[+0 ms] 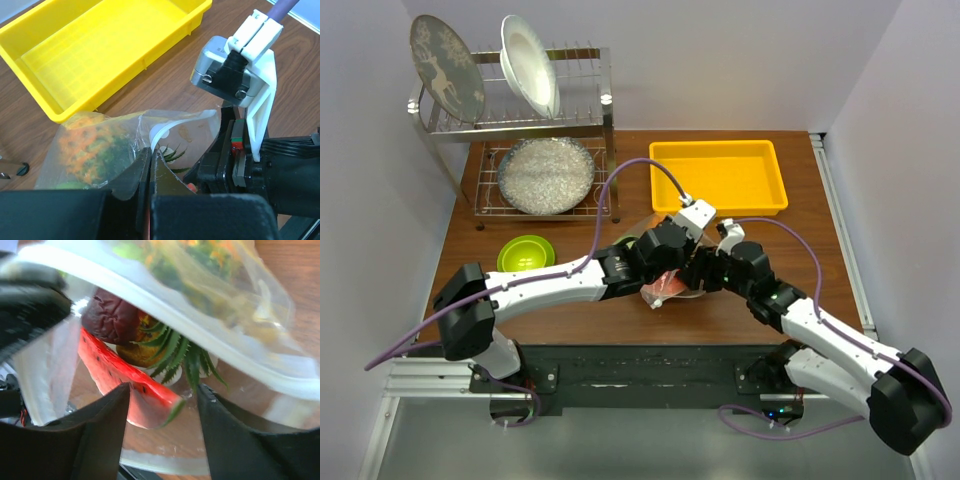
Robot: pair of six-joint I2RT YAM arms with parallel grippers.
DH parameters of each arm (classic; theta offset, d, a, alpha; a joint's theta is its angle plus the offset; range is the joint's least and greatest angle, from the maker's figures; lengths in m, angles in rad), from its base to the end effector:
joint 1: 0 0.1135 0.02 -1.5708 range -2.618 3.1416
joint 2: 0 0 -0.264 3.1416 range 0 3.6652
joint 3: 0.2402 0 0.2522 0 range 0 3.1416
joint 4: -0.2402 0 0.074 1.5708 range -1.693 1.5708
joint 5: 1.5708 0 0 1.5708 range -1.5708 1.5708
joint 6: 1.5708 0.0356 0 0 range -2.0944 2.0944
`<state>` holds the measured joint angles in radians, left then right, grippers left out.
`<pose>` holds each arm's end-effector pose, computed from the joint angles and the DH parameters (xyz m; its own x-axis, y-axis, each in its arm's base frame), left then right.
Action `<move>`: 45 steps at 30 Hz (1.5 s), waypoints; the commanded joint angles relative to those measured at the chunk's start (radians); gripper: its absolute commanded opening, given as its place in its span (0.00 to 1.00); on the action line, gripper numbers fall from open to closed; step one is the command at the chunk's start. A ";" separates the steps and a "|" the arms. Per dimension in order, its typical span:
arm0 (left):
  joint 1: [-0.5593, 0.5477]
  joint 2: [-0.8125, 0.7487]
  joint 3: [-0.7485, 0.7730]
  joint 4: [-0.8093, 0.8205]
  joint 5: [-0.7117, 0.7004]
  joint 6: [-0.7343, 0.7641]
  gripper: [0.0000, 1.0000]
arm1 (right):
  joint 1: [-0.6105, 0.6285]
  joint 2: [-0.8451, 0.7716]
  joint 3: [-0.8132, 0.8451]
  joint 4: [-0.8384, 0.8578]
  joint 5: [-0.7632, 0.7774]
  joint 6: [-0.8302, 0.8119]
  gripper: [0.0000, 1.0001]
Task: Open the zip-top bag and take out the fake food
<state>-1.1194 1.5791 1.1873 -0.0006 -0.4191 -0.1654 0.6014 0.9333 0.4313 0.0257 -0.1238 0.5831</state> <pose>0.1744 -0.3266 0.2987 -0.2729 0.2181 -0.9370 0.6215 0.7834 0.0014 0.1654 0.1188 0.2102 -0.6746 0.1998 -0.7107 -0.3361 0.7740 0.5366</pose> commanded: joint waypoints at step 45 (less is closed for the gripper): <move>0.125 -0.114 0.023 -0.213 -0.184 -0.160 0.00 | 0.057 -0.222 0.630 -0.882 0.113 -0.029 0.00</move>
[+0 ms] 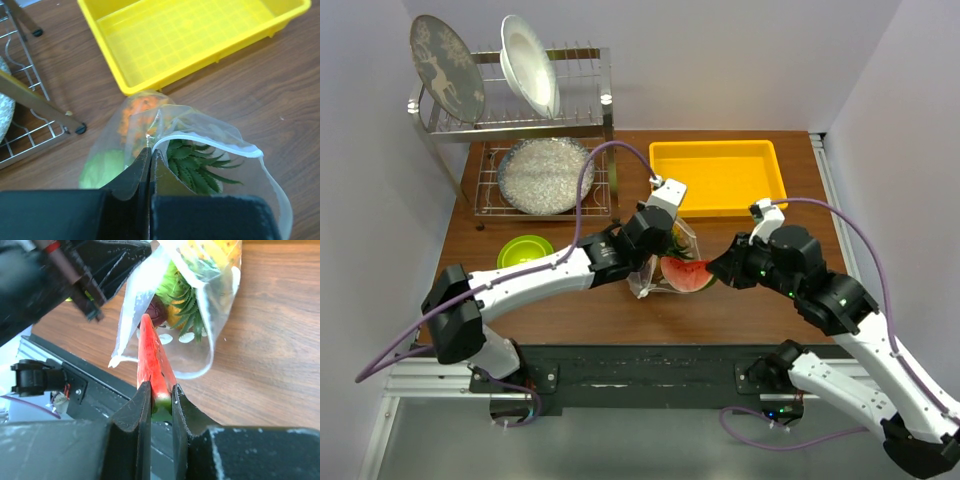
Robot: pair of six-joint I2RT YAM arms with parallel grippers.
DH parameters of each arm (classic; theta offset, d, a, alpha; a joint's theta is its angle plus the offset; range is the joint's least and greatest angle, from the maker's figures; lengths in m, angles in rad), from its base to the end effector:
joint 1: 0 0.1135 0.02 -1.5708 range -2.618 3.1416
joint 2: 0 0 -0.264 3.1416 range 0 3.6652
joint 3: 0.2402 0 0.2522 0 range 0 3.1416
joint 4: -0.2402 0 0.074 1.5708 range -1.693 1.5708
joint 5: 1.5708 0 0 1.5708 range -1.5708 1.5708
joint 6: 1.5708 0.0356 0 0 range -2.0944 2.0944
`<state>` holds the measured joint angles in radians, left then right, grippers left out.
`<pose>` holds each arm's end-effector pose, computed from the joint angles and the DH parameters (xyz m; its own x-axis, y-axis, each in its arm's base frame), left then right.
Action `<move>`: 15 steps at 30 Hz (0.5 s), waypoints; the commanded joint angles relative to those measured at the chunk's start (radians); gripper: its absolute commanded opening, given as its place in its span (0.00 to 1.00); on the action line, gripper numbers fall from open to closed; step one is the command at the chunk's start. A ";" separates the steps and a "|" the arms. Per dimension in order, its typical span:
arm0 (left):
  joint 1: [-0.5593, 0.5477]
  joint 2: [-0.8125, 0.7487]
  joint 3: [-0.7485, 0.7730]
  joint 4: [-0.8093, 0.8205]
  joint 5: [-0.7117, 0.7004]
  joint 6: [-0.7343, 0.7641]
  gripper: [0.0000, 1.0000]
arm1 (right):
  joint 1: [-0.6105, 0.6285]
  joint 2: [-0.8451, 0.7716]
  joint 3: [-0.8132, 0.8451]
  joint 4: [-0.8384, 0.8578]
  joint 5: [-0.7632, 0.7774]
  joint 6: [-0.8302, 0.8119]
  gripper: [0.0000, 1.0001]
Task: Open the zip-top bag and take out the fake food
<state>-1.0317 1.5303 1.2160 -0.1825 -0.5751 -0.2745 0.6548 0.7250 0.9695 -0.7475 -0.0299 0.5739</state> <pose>0.1974 -0.2923 0.3091 -0.3642 0.1657 -0.9165 0.3906 0.9205 0.0112 0.1116 0.0871 0.3533 -0.6629 0.1752 -0.7279 -0.3211 0.8118 0.4878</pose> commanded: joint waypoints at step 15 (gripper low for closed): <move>0.055 -0.252 -0.134 -0.202 -0.080 -0.114 0.00 | 0.000 0.215 0.386 -0.089 0.156 -0.035 0.00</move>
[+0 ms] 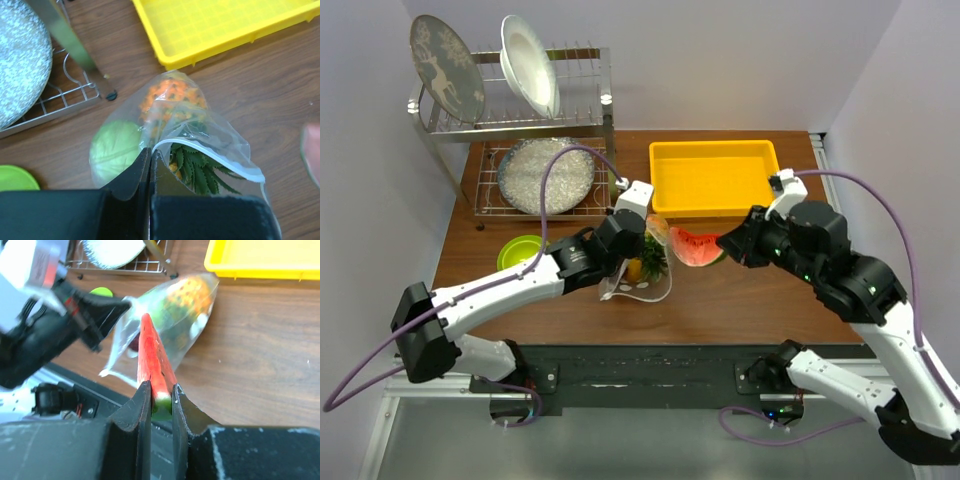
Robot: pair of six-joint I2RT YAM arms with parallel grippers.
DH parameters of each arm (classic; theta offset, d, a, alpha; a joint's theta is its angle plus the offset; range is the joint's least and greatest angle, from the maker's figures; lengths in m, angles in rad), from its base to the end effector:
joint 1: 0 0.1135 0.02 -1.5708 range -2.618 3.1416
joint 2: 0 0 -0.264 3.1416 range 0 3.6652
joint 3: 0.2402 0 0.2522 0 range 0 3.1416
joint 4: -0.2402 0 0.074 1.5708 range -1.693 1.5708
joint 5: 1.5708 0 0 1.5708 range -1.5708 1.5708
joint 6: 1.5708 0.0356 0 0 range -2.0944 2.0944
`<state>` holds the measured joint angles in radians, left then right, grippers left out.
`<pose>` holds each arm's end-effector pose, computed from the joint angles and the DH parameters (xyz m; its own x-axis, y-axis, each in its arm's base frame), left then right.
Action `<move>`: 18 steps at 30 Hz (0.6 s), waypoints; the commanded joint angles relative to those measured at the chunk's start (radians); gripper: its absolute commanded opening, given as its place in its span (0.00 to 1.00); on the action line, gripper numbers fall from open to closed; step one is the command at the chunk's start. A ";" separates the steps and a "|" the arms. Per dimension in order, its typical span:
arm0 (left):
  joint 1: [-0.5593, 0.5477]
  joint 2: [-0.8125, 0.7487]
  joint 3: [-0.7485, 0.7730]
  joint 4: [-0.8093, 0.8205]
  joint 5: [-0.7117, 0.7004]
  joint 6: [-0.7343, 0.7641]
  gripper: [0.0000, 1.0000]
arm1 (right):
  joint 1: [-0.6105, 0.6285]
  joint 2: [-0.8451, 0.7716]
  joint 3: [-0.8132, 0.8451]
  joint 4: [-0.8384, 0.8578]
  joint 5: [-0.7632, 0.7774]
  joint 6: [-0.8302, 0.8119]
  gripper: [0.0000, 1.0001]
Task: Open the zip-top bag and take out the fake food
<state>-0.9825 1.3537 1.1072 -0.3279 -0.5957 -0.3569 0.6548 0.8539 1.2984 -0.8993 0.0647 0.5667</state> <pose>0.1843 -0.2403 0.3135 -0.4318 0.1261 -0.8931 0.2949 0.9555 -0.0077 0.1127 0.0836 0.4239 -0.5955 0.2182 -0.7732 -0.2868 0.8412 0.4583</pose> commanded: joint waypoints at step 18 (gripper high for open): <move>0.004 -0.258 -0.020 -0.316 -0.119 -0.106 0.00 | -0.337 0.574 0.114 0.508 -0.140 -0.114 0.00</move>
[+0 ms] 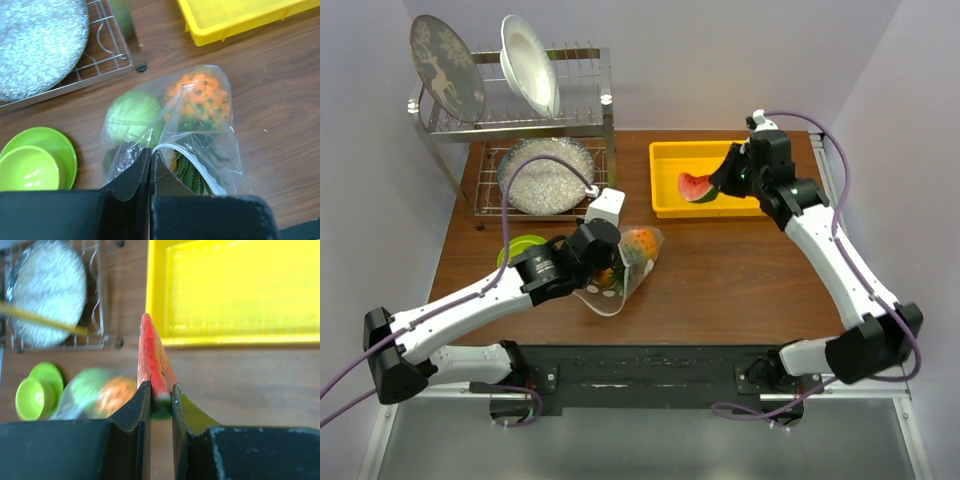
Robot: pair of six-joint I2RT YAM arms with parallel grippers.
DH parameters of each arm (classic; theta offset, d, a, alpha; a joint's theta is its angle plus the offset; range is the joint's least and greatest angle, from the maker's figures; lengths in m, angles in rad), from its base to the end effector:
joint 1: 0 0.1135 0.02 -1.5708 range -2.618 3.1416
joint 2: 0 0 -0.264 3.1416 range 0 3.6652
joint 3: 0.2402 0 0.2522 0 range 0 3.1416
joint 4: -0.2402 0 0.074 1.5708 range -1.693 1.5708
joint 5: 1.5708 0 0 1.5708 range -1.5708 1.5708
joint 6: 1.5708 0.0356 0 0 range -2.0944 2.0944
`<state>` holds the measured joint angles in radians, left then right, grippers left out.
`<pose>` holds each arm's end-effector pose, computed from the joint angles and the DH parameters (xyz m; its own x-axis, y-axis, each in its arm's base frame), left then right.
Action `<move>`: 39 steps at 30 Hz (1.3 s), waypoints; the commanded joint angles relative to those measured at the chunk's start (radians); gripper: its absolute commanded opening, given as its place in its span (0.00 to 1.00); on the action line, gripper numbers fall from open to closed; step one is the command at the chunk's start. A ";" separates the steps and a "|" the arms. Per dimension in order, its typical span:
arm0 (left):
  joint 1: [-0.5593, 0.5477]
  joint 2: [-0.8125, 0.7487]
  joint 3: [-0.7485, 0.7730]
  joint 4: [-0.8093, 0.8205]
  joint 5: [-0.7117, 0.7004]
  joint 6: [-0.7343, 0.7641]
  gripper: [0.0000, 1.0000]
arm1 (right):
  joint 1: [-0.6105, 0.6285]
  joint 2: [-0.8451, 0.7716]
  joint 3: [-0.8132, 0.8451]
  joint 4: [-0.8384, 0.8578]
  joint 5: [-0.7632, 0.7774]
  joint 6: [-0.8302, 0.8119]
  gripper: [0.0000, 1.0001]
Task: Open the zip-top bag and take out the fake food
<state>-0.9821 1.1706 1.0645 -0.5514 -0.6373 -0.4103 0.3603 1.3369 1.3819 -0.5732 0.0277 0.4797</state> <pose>0.1555 -0.1947 0.3276 -0.4735 0.1318 -0.8709 0.2378 0.9712 0.0177 0.2769 0.1032 0.3860 -0.5707 0.2780 -0.7727 -0.0751 0.9193 0.3862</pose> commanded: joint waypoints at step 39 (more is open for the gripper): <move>-0.004 0.354 0.281 0.288 0.277 0.030 0.00 | 0.210 -0.286 -0.665 0.386 -0.184 0.237 0.48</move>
<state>-0.9852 1.5673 1.3052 -0.3370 -0.3668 -0.4000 0.5388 0.9894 0.8032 -0.3019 -0.1268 0.6216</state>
